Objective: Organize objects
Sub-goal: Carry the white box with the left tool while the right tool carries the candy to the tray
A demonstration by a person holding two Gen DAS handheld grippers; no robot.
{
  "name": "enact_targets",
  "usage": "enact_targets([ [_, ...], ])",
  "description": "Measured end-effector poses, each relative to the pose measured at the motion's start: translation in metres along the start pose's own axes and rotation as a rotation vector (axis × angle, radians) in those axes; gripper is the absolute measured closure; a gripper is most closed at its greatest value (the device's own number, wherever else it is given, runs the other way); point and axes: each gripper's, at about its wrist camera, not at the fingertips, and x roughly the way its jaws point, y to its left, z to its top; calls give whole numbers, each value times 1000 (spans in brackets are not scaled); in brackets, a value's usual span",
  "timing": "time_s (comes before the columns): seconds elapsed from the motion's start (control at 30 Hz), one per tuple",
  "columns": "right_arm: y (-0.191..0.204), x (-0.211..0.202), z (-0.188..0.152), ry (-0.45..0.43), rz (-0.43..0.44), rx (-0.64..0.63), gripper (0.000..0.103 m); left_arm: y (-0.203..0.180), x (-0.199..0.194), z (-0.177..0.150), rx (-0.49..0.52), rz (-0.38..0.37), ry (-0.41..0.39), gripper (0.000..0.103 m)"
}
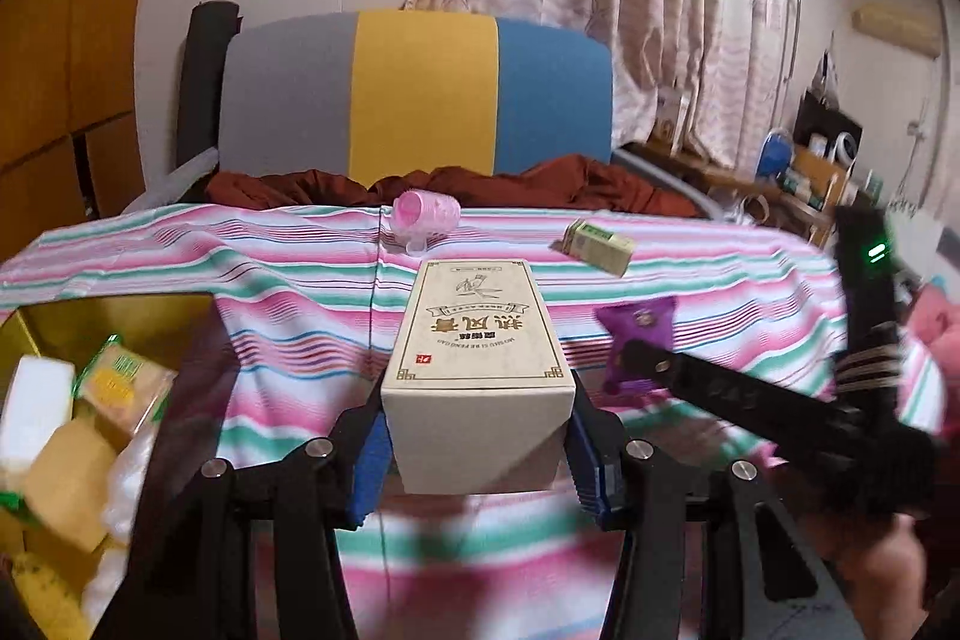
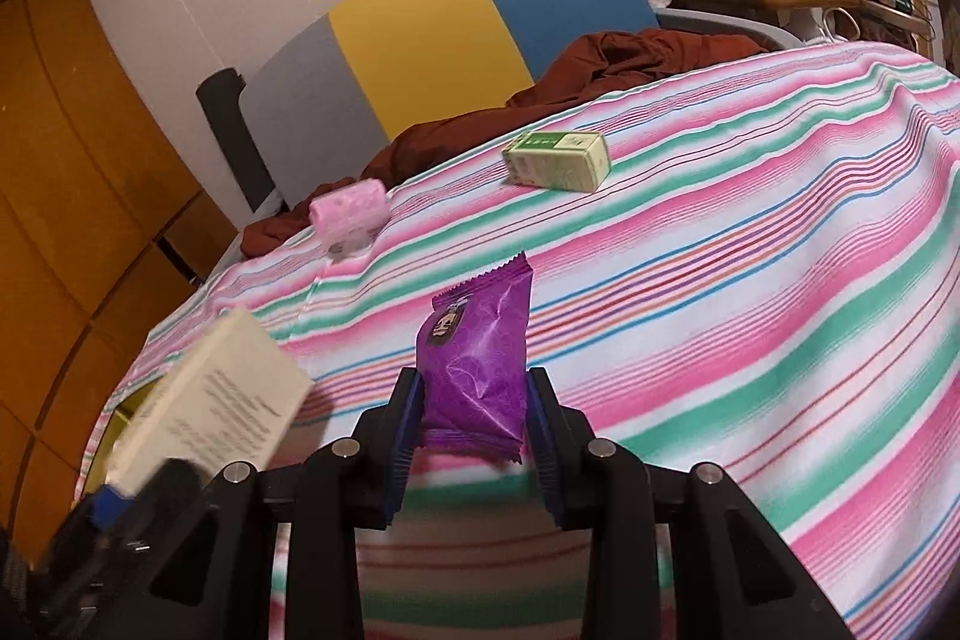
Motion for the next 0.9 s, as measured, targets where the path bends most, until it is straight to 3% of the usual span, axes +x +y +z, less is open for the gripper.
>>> enact_targets([
  [0.23,21,-9,-17,22,16,-56,69,41,-56,0,-94,-12,-51,52],
  [0.47,60,-17,-46,64,70,-133,69,108,-88,1,-201,77,-43,52],
  [0.67,95,-32,-52,61,159,-148,69,170,-106,2,-270,167,-38,52],
  [0.9,146,-51,-51,45,282,-190,69,241,-102,-4,-372,255,63,52],
])
